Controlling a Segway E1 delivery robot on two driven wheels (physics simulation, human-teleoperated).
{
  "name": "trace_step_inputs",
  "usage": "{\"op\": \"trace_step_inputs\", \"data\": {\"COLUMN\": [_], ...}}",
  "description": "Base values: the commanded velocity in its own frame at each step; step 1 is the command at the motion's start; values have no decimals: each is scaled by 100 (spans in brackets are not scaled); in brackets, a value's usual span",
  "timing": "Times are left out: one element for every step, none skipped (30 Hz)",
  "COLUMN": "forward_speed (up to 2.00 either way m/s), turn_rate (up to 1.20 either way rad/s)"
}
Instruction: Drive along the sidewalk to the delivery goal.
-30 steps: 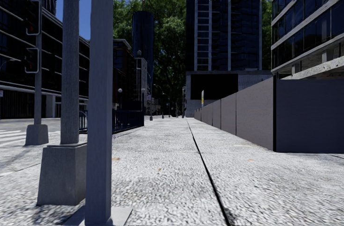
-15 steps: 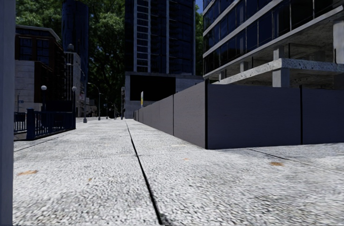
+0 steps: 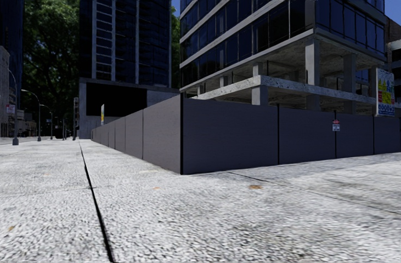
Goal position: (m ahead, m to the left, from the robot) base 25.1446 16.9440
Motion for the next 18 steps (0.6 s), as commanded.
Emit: {"op": "trace_step_inputs", "data": {"forward_speed": [62,66,66,66,67,67,67,67,67,67,67,67,67,67,67,67,67,67], "turn_rate": [0,0,0,0,0,0,0,0,0,0,0,0,8,13,13,18,25,25]}}
